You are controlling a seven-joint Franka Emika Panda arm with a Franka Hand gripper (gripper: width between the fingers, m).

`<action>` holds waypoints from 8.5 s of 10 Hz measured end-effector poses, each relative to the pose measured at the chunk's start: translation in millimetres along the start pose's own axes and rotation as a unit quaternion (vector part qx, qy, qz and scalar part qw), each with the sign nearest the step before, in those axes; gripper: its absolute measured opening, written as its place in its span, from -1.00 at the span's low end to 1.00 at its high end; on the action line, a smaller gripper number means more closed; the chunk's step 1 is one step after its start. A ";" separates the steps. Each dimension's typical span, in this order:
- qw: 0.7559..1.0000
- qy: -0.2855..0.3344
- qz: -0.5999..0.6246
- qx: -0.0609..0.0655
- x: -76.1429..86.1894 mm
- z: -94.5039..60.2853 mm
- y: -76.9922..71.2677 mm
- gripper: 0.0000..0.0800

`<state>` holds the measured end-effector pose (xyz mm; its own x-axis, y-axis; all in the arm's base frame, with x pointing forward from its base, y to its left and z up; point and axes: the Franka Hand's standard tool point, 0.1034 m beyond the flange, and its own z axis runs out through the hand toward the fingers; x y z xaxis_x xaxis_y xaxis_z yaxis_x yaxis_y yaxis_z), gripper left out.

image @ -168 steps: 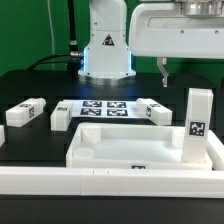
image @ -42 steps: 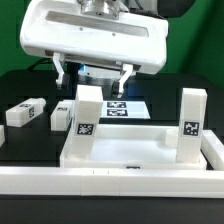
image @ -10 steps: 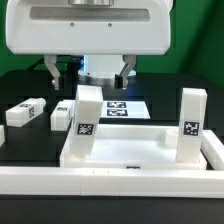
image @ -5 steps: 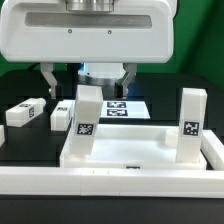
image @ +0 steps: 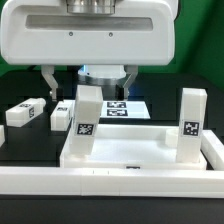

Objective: Assemble desk

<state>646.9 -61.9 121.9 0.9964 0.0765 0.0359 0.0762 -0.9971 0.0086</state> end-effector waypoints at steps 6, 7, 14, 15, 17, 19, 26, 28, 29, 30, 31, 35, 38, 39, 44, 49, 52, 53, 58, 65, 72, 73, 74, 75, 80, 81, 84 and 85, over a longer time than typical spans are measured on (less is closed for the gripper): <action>0.999 -0.001 -0.046 -0.001 -2.1 2.0 8.4 -0.28; 0.999 -0.001 -0.046 -0.001 -2.1 2.0 8.4 -0.28; 0.986 0.047 0.161 0.018 -11.2 0.2 6.3 -0.27; 0.979 0.058 0.194 0.020 -10.2 0.5 6.8 -0.27; 0.966 0.064 0.248 0.022 -9.1 0.5 7.7 -0.27; 0.950 0.063 0.306 0.024 -9.7 0.3 11.1 -0.27; 0.790 0.037 0.611 0.031 -18.0 0.2 14.9 -0.27; 0.746 0.030 0.664 0.030 -19.4 0.4 14.1 -0.27; 0.723 0.025 0.689 0.028 -20.1 0.1 11.8 -0.27; 0.707 0.019 0.707 0.026 -20.3 -0.3 8.2 -0.27; 0.684 0.015 0.729 0.026 -20.5 -0.4 4.8 -0.27; 0.618 0.002 0.786 0.032 -18.1 1.5 -14.8 -0.27; 0.603 -0.003 0.797 0.038 -17.5 2.8 -18.4 -0.01; 0.622 -0.002 0.782 0.038 -18.0 3.2 -17.7 0.34; 0.776 0.006 0.630 0.033 -21.7 5.7 -12.4 0.62; 0.899 0.006 0.438 0.019 -23.1 7.8 -18.0 0.62; 0.955 0.008 0.296 0.017 -23.9 9.2 -16.8 0.62; 0.963 0.008 0.269 0.017 -23.7 9.2 -18.1 0.62; 0.985 0.008 0.173 0.011 -23.7 8.8 -18.2 0.31; 0.964 0.007 0.264 0.026 -26.4 9.8 -9.7 -0.26; 0.815 -0.006 0.578 0.044 -26.6 11.5 -14.7 -0.27; 0.791 -0.009 0.610 0.046 -26.3 11.6 -15.3 -0.27; 0.764 -0.012 0.643 0.053 -25.8 11.6 -15.2 -0.27; 0.751 -0.013 0.657 0.054 -25.8 11.4 -14.3 -0.27; 0.770 -0.009 0.635 0.054 -25.4 11.7 -15.2 0.56; 0.809 -0.004 0.586 0.052 -25.1 11.5 -14.7 0.60; 0.886 0.006 0.461 0.052 -24.1 11.0 -14.4 0.62; 0.897 0.007 0.438 0.052 -24.2 11.0 -14.2 0.62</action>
Offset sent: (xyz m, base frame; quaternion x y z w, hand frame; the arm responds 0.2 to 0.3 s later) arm 0.0048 -0.0080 -0.0012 0.0008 0.0049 -0.0730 0.9973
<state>622.1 -49.6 109.9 0.6750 -0.7378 -0.0036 -0.7326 -0.6696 -0.1222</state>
